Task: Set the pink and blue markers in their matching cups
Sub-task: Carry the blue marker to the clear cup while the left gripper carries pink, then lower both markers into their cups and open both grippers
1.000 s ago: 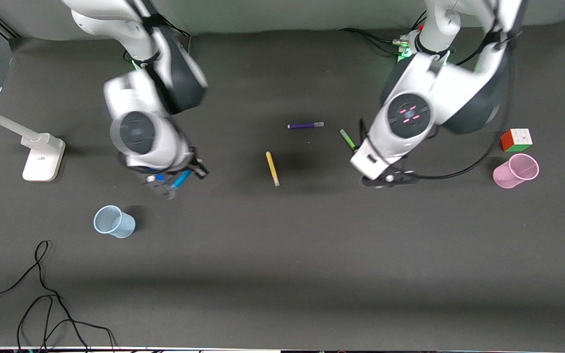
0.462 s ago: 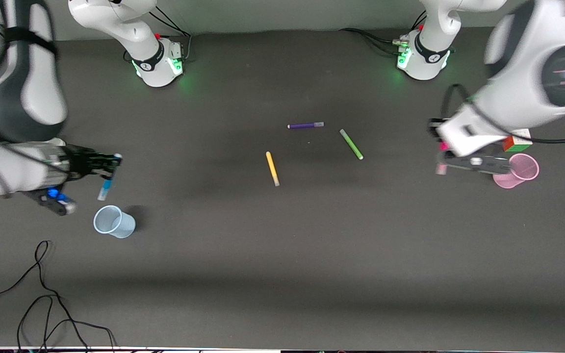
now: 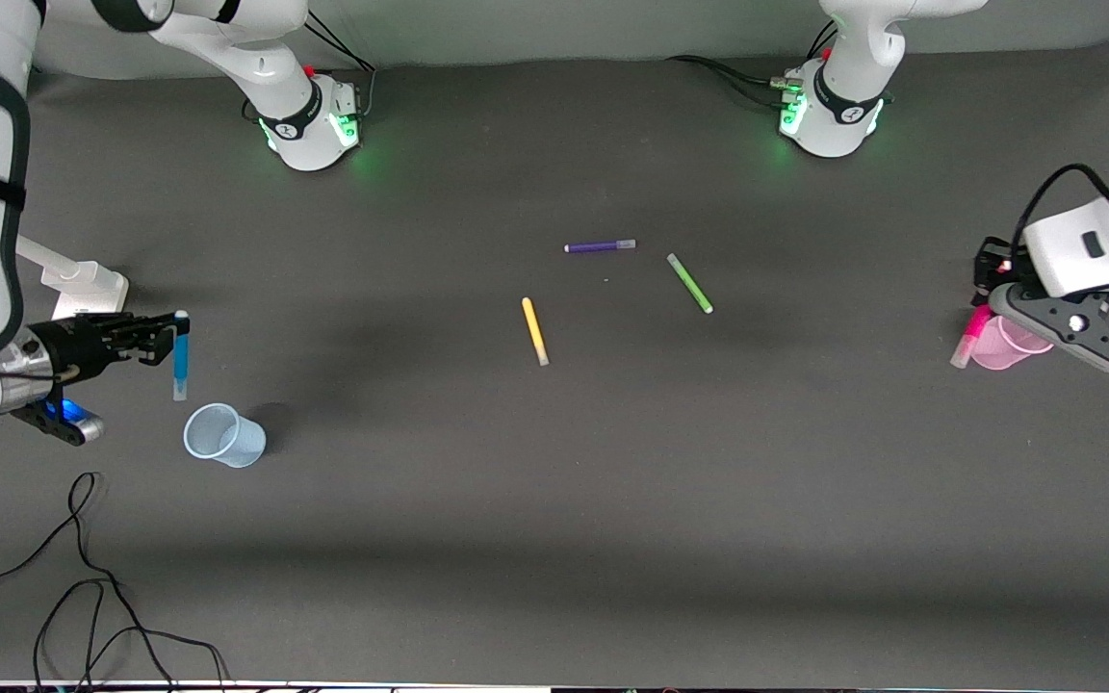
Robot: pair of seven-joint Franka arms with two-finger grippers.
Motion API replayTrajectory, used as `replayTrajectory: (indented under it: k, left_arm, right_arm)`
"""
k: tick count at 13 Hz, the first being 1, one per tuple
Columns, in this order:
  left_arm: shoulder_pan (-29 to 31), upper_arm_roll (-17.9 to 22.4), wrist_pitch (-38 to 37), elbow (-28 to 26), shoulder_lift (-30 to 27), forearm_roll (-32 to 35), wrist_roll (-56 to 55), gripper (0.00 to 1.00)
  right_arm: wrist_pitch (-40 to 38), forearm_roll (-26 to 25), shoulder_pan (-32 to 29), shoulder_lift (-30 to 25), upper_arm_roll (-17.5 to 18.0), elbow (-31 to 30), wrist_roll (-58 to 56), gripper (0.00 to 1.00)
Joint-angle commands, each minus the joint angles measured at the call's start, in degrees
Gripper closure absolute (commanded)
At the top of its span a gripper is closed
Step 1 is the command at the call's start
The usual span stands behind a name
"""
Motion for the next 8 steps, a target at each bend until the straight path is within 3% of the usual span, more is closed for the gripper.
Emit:
replayTrajectory:
  k: [1,5,8]
  left_arm:
    - [3.4,-0.7,5.5,-6.5,-4.5,0.0,12.5,1.0]
    - [12.8,-0.7,13.7,-15.3,-7.5,-5.7,35.3,1.0]
    - [22.1,-0.6,16.9,-21.0,-6.6,-17.5,54.2,1.0]
  right_arm:
    - [-2.5,2.9,-2.9,6.1,0.5,4.7,-4.9,0.92]
    - [-2.4,5.5,-6.3,13.3,0.6,8.8,-9.0,0.92]
    - [-2.1,6.5,-7.4,17.1,0.7,11.8,-9.0,0.92]
